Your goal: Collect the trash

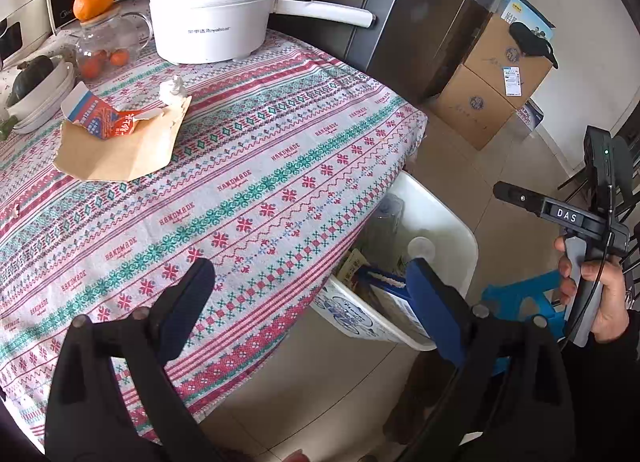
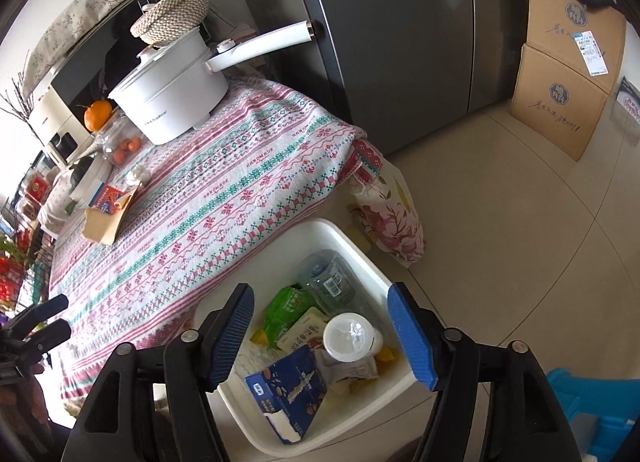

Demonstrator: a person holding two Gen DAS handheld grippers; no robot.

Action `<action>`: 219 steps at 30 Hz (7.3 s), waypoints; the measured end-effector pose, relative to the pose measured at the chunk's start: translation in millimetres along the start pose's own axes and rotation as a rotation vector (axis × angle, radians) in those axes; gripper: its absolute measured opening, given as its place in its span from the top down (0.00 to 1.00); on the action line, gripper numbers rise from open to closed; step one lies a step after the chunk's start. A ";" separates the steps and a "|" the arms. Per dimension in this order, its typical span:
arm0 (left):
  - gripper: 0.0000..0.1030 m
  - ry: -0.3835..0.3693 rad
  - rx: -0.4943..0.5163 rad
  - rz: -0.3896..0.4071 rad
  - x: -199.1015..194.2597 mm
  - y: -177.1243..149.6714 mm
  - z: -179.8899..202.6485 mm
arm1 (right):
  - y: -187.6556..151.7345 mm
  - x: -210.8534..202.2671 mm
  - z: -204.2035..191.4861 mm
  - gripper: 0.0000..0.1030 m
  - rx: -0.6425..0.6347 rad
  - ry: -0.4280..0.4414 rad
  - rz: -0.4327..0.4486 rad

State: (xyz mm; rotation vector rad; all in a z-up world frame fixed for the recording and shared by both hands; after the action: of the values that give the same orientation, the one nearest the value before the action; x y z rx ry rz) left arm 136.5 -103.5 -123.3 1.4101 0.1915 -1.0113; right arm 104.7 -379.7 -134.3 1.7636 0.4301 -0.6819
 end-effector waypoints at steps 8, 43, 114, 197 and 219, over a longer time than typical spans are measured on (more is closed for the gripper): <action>0.05 0.064 -0.010 0.065 -14.5 18.2 -21.5 | 17.8 -10.3 -41.7 0.23 -0.063 0.046 0.059; 0.01 0.476 -0.320 0.039 32.1 45.0 -226.9 | 60.1 69.2 -190.9 0.08 -0.277 0.168 0.086; 0.99 0.232 -0.239 0.319 -77.1 85.7 -176.4 | 74.3 114.3 -245.5 0.90 -0.363 0.305 0.073; 0.01 0.415 -0.089 0.255 -99.6 -20.0 12.0 | -9.4 -133.7 -117.6 0.14 -0.318 0.154 0.239; 0.01 0.545 -0.083 0.454 -155.9 -9.3 12.4 | -12.6 -171.0 -140.0 0.08 -0.385 0.145 0.374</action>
State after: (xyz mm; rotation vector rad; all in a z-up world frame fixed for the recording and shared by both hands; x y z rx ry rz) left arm 32.5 -40.0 -24.8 1.5373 0.2907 -0.2324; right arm -1.8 -233.2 -7.0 1.4737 0.2930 -0.1892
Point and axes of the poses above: each gripper's, at about its wrist camera, not at the fingertips, and x roughly the way its jaws point, z to its right, y to its top, the point moved 8 cm from there along x, roughly the way its jaws point, and after that the axes turned 15 degrees about z, right-handed, at the moved point
